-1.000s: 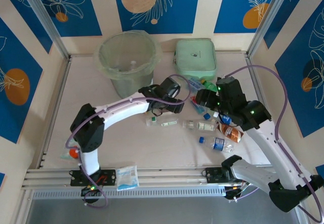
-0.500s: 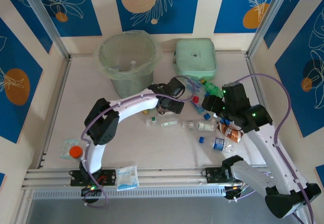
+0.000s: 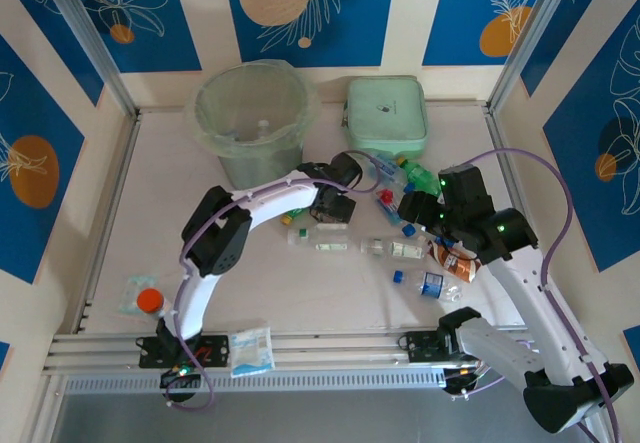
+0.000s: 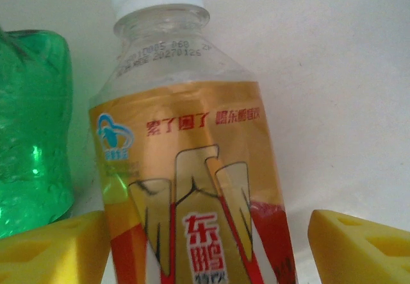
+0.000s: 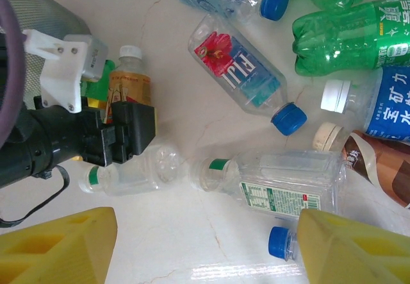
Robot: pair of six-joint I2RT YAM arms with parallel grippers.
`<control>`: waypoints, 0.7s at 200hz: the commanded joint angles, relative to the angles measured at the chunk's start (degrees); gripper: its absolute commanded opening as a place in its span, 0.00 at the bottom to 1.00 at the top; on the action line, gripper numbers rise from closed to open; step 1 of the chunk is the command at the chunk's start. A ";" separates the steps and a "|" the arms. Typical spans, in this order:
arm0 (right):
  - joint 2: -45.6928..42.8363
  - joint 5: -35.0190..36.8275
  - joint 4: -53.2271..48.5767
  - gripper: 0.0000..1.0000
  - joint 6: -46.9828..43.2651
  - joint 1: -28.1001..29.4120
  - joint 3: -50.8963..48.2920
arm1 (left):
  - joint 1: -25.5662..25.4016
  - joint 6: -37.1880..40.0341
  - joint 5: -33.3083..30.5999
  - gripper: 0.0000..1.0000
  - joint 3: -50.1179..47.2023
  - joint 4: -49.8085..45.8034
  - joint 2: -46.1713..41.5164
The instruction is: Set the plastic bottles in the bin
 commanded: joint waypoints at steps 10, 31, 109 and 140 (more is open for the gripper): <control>-0.96 -0.85 -1.19 0.75 0.08 -0.25 0.17 | 0.53 -0.92 0.82 0.75 4.99 -4.22 3.62; -1.06 -0.69 -1.30 0.74 0.08 -0.25 0.35 | 0.43 -1.42 1.23 0.70 4.94 -4.05 3.93; -2.07 0.39 -1.20 0.74 -0.52 -0.93 1.41 | -1.01 -2.06 3.60 0.60 5.71 -5.98 -3.47; -2.30 0.50 -1.30 0.74 -1.05 -2.50 1.50 | -3.41 -0.63 3.17 0.60 9.47 -9.20 -11.53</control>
